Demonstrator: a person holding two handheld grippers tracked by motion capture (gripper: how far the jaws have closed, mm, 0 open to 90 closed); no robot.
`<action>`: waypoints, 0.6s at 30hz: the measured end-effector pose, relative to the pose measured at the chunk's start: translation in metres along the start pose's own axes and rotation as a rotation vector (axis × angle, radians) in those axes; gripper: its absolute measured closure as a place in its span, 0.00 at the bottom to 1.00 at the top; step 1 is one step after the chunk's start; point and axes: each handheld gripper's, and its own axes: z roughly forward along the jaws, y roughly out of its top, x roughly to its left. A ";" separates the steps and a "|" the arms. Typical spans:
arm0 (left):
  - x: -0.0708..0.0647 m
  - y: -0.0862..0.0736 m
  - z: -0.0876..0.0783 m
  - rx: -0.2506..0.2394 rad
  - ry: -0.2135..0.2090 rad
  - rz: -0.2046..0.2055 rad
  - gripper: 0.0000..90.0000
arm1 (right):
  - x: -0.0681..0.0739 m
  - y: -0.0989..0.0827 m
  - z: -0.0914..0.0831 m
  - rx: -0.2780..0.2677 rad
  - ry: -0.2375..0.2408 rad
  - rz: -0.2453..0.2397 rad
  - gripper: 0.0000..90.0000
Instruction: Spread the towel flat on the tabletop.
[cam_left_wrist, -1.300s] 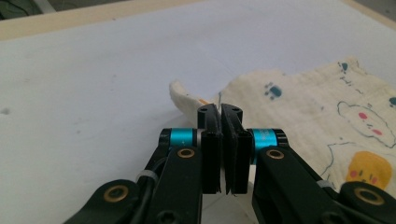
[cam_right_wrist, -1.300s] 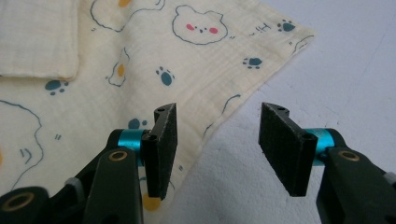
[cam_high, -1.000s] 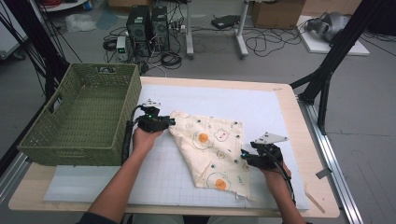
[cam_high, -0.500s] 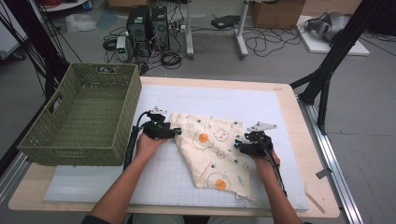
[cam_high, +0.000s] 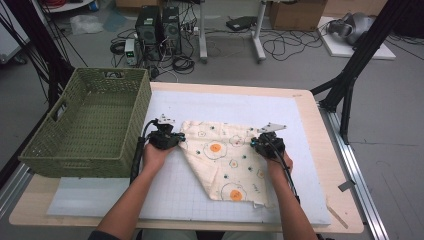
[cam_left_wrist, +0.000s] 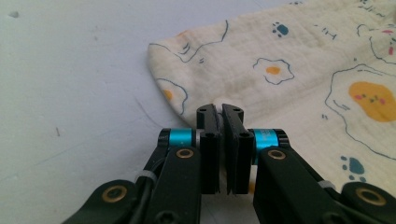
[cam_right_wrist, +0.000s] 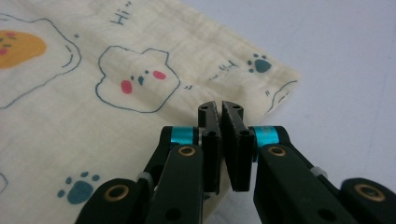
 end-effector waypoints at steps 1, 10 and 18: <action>0.000 0.001 0.000 -0.005 0.006 -0.002 0.94 | -0.002 0.002 0.002 -0.005 -0.024 0.000 0.96; -0.002 0.004 0.004 -0.004 0.041 -0.007 0.67 | -0.007 0.001 0.006 -0.035 -0.066 0.064 0.83; -0.021 0.013 -0.017 -0.114 -0.120 0.051 0.52 | -0.016 -0.008 -0.018 -0.104 -0.015 0.109 0.63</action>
